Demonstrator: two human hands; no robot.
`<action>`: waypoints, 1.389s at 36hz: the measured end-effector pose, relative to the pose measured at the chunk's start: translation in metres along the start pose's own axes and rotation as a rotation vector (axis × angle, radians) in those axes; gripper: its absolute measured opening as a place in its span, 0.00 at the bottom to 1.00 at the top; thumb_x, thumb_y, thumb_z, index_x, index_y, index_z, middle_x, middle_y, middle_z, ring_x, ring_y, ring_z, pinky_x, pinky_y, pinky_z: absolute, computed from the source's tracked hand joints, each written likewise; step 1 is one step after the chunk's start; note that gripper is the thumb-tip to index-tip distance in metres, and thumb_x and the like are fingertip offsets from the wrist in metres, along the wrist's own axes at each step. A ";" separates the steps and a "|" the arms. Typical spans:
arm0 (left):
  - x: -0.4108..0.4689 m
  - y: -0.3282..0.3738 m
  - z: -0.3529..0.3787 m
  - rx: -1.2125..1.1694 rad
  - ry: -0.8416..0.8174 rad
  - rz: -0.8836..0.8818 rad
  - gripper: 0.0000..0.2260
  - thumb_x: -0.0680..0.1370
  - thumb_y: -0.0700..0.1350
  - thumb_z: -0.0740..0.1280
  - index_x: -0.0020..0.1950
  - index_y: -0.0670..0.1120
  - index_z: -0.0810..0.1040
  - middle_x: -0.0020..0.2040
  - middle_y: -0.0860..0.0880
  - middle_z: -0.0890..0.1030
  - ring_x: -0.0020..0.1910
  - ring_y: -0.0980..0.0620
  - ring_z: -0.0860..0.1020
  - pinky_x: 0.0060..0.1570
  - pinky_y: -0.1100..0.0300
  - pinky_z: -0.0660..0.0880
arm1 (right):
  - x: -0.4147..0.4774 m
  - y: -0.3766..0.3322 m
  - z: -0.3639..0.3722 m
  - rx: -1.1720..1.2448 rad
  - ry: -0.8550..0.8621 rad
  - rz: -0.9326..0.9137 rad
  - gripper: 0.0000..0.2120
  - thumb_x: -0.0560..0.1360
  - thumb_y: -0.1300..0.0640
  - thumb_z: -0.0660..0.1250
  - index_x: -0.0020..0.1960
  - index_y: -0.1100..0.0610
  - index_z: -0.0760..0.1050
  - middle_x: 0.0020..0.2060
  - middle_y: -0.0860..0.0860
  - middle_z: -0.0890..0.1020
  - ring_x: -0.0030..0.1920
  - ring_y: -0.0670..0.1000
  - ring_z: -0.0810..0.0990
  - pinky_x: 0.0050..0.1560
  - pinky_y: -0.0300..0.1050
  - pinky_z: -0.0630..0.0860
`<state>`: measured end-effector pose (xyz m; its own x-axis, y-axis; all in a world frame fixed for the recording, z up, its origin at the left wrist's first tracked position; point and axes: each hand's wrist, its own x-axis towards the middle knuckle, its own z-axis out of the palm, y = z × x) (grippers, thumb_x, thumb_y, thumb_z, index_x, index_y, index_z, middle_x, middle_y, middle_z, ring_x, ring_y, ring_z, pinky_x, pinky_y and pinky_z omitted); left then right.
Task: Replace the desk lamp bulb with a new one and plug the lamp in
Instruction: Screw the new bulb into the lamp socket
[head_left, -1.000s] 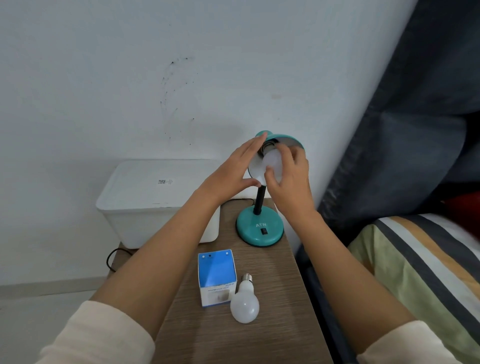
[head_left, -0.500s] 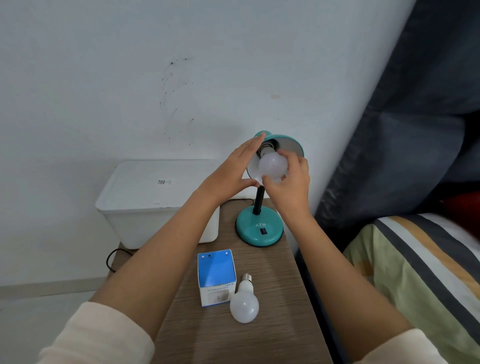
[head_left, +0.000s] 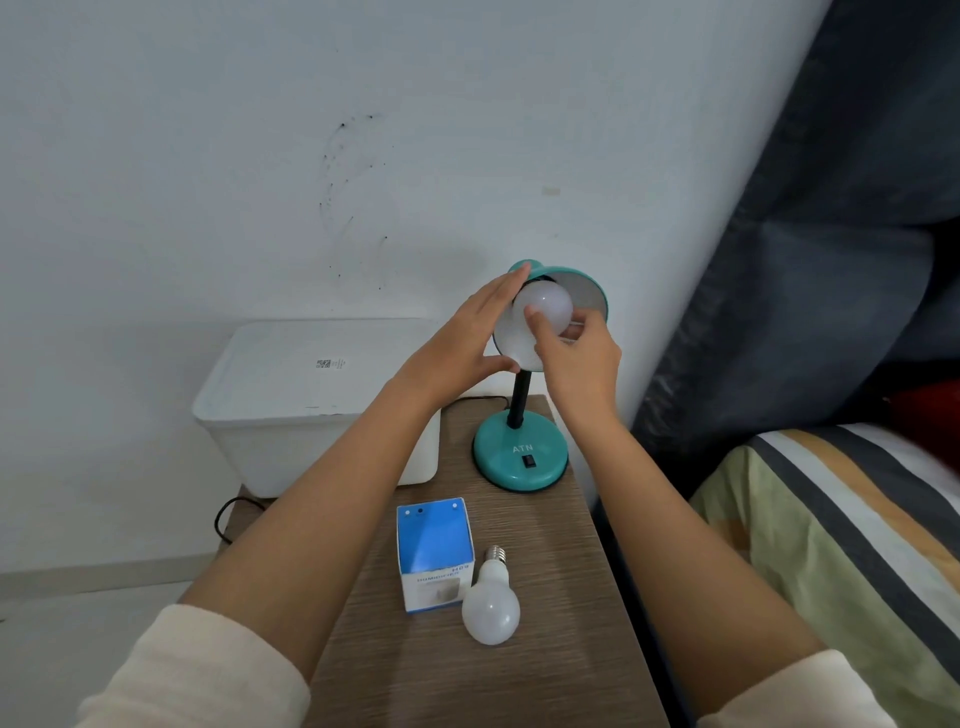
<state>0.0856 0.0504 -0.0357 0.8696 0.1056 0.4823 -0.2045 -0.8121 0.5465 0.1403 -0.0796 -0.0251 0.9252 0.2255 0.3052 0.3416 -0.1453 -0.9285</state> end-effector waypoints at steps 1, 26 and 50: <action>0.000 0.000 0.000 0.001 0.001 0.001 0.44 0.69 0.38 0.74 0.76 0.51 0.50 0.75 0.51 0.59 0.73 0.57 0.58 0.66 0.76 0.53 | 0.001 0.000 0.000 -0.001 0.006 0.005 0.19 0.73 0.48 0.68 0.57 0.59 0.72 0.50 0.54 0.80 0.42 0.45 0.78 0.35 0.22 0.70; -0.001 0.000 0.000 -0.005 0.019 0.002 0.44 0.69 0.37 0.74 0.76 0.50 0.50 0.75 0.51 0.59 0.72 0.58 0.57 0.65 0.78 0.52 | 0.004 0.000 -0.006 -0.087 -0.002 -0.019 0.25 0.70 0.46 0.71 0.60 0.59 0.69 0.45 0.52 0.78 0.42 0.46 0.75 0.33 0.21 0.69; -0.001 0.000 0.001 -0.023 0.015 0.019 0.43 0.70 0.39 0.74 0.76 0.50 0.51 0.75 0.51 0.60 0.72 0.57 0.58 0.68 0.73 0.54 | 0.001 0.003 -0.005 -0.167 -0.124 0.022 0.32 0.67 0.52 0.74 0.66 0.59 0.66 0.59 0.56 0.76 0.58 0.54 0.76 0.51 0.42 0.72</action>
<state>0.0854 0.0497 -0.0365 0.8584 0.0990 0.5034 -0.2317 -0.8006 0.5526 0.1432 -0.0849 -0.0266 0.9087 0.3362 0.2476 0.3543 -0.3070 -0.8833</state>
